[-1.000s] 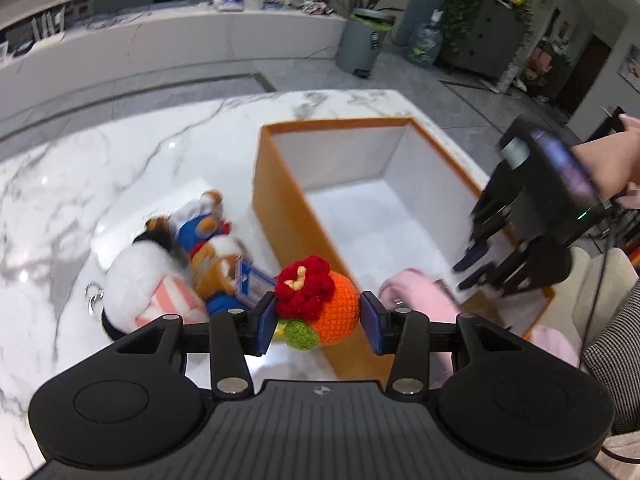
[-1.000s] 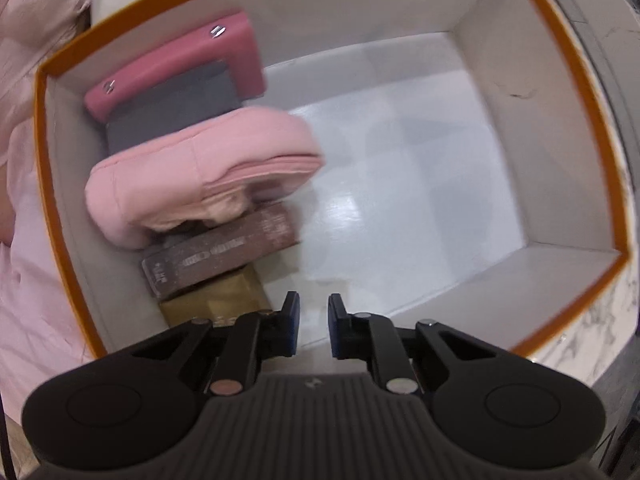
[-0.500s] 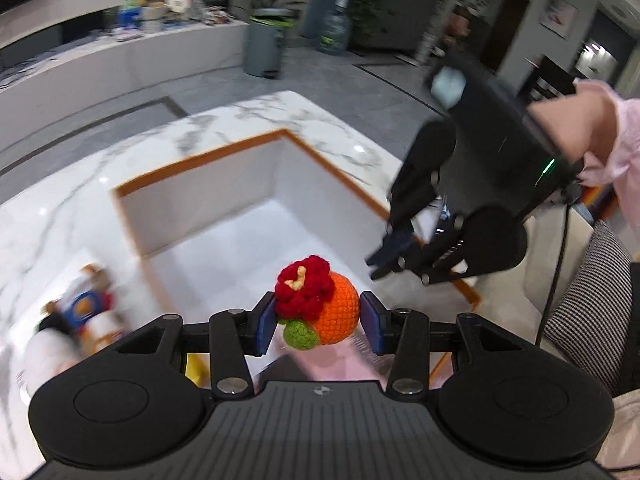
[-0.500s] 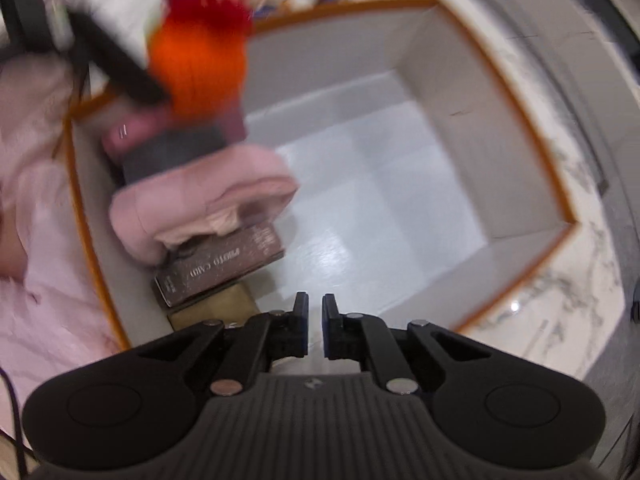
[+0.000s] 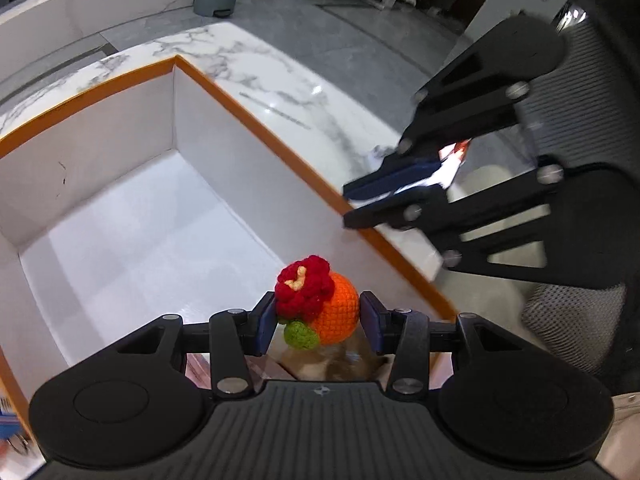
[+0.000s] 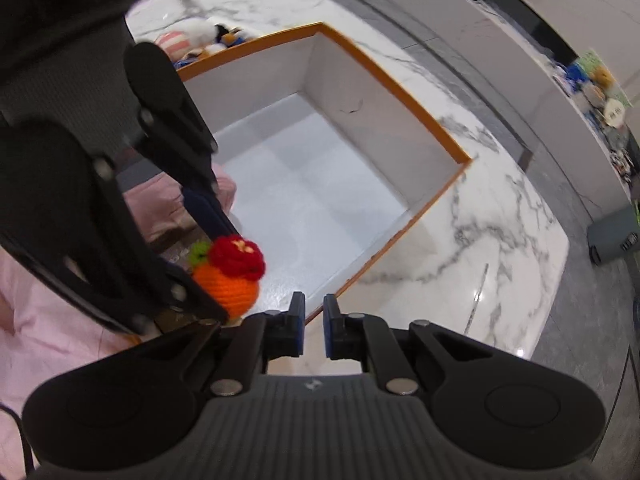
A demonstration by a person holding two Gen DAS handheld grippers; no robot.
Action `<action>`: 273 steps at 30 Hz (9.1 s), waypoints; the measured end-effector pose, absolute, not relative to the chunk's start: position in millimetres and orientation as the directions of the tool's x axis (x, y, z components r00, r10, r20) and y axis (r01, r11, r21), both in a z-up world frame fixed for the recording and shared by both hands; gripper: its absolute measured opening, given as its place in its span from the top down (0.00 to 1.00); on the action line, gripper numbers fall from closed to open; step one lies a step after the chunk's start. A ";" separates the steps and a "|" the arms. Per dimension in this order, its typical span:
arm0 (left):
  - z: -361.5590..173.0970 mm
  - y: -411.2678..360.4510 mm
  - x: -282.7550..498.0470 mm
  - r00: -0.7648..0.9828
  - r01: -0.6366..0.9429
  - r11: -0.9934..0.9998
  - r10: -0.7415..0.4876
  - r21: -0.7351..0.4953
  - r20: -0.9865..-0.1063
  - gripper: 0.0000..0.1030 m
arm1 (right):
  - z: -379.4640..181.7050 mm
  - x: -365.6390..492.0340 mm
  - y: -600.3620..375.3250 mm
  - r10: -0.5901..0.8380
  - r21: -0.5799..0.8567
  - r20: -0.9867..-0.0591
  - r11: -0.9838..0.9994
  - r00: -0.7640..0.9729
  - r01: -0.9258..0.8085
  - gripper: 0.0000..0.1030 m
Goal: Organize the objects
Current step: 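Carry the crocheted orange over the orange box with the left tool, then drop the crocheted orange into the box and open the left tool, then grasp the white plush toy with the left tool while the right grasps the brown bear plush, then lift both plush toys and carry them over the orange box, then lower both plush toys into the orange box and open both tools, then move the right tool to the yellow tape measure and grasp it, then lift the yellow tape measure with the right tool and carry it over the orange box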
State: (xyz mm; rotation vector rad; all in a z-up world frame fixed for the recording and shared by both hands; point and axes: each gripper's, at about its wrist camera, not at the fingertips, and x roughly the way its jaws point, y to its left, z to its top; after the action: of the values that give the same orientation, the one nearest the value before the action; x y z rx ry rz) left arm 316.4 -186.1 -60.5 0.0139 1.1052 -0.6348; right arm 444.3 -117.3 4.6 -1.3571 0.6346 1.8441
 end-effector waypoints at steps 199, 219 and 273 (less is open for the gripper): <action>-30.6 -114.0 304.0 0.515 0.423 0.900 -0.142 0.107 -0.845 0.21 | -53.1 372.7 -76.5 0.275 0.187 -0.860 -0.614 -0.430 -0.767 0.33; 32.1 -14.3 239.2 0.652 0.288 0.957 -0.216 -0.026 -0.727 0.30 | 48.8 353.3 -97.8 0.319 0.244 -0.734 -0.699 -0.599 -0.672 0.47; -49.9 85.8 225.8 0.561 0.223 0.971 -0.202 -0.088 -0.803 0.31 | -84.5 148.6 -74.2 -0.317 0.305 -0.947 -0.938 0.048 -0.166 0.42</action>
State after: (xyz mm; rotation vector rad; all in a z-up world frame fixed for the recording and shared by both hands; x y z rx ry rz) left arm 225.8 85.8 -49.9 0.0244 0.9428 -0.2501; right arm 148.6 -74.2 -84.5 -2.3519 0.5451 2.1821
